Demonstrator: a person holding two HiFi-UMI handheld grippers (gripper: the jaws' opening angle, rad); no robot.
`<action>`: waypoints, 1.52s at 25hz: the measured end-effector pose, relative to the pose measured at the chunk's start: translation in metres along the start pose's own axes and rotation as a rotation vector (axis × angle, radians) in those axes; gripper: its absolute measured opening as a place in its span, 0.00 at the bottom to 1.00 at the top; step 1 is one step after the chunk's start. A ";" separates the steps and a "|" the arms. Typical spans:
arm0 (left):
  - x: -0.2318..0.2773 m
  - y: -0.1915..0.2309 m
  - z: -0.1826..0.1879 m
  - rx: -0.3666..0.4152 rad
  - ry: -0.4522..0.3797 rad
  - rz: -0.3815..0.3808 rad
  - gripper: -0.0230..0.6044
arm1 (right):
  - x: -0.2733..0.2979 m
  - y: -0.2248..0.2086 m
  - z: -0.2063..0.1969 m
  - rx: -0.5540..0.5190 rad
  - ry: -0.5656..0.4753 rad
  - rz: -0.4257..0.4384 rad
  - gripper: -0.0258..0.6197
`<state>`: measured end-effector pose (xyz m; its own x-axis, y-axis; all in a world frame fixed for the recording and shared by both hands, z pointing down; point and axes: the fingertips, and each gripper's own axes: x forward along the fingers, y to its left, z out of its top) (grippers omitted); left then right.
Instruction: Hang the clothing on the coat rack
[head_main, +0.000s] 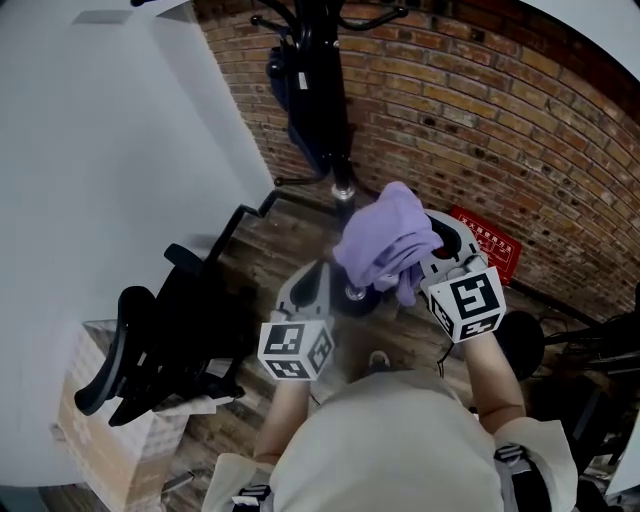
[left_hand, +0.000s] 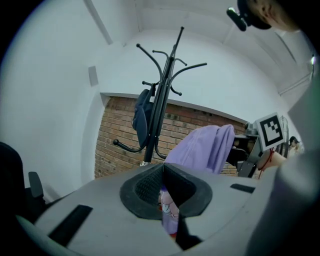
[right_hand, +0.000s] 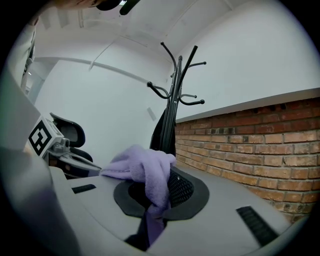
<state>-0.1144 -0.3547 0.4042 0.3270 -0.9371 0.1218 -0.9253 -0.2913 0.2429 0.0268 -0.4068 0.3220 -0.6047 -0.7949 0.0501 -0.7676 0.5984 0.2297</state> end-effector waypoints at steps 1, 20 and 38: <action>0.002 0.002 0.000 -0.002 -0.001 0.008 0.04 | 0.004 -0.001 0.000 -0.002 0.001 0.007 0.07; 0.038 0.018 0.001 -0.016 -0.023 0.101 0.04 | 0.063 -0.026 -0.022 -0.069 0.067 0.176 0.07; 0.053 0.026 -0.006 -0.033 -0.018 0.183 0.04 | 0.117 -0.031 -0.040 -0.134 0.105 0.338 0.07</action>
<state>-0.1205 -0.4108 0.4227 0.1497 -0.9774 0.1493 -0.9620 -0.1092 0.2501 -0.0116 -0.5227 0.3596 -0.7885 -0.5652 0.2425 -0.4898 0.8155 0.3083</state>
